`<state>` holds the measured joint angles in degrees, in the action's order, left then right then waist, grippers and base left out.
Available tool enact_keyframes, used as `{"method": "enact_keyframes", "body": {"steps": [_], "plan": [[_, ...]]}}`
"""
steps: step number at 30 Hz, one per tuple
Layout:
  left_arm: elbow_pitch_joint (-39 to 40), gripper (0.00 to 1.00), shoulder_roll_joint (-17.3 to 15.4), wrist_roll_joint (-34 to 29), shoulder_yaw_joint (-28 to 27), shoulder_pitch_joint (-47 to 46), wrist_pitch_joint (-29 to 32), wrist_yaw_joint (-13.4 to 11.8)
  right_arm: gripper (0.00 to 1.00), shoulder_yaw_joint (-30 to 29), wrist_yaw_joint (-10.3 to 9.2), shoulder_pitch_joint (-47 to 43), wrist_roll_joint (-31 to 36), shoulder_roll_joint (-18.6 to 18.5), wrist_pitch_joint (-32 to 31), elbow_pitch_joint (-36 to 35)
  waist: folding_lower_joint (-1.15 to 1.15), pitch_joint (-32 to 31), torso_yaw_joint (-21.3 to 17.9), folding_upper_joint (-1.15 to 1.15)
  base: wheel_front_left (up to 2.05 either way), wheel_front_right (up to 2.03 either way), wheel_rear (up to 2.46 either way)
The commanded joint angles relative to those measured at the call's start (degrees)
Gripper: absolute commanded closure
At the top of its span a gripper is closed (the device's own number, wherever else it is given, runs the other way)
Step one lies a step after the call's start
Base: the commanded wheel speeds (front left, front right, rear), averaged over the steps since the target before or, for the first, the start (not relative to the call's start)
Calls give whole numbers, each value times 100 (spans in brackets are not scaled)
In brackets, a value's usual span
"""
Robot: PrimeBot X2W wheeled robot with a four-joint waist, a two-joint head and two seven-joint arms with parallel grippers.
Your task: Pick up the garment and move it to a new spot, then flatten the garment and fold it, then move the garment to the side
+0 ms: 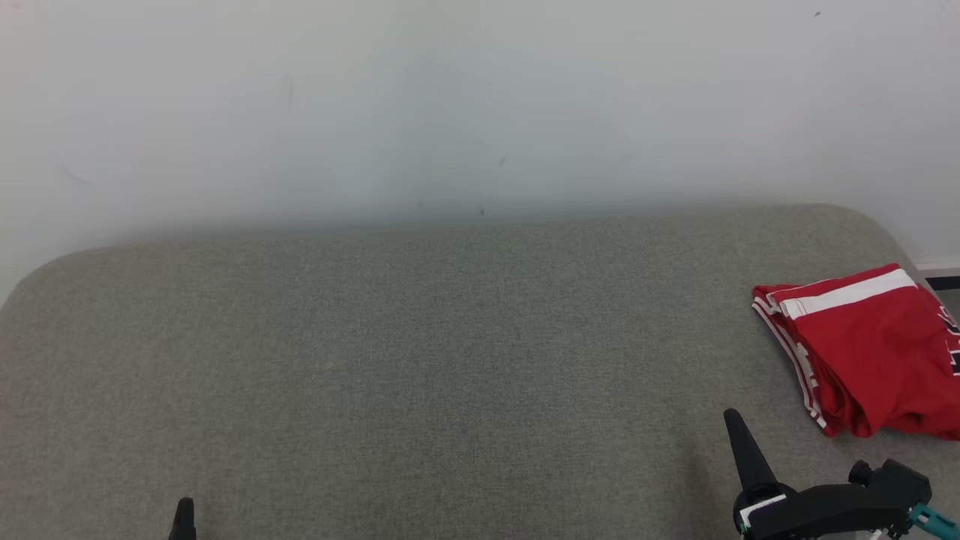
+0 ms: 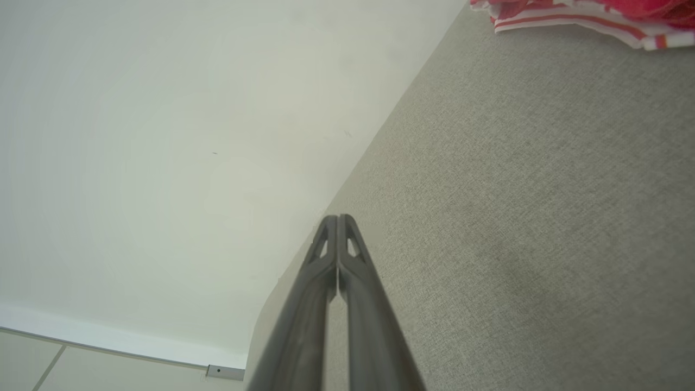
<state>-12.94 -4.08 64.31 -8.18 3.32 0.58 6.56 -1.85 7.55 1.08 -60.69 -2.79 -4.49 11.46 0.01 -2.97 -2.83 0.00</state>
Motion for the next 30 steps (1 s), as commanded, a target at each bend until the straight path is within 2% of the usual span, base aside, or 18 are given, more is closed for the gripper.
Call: {"method": "enact_keyframes", "body": {"steps": [1,30], "plan": [[78,100,-2,186,-58,-136,53,27,100,18,-6,123,-189,-10,38,-37,0,10,9,0,0,0,0],[188,100,65,1507,-310,-357,520,62,100,165,-8,389,-1730,-12,127,140,0,141,127,0,0,0,0]]}}
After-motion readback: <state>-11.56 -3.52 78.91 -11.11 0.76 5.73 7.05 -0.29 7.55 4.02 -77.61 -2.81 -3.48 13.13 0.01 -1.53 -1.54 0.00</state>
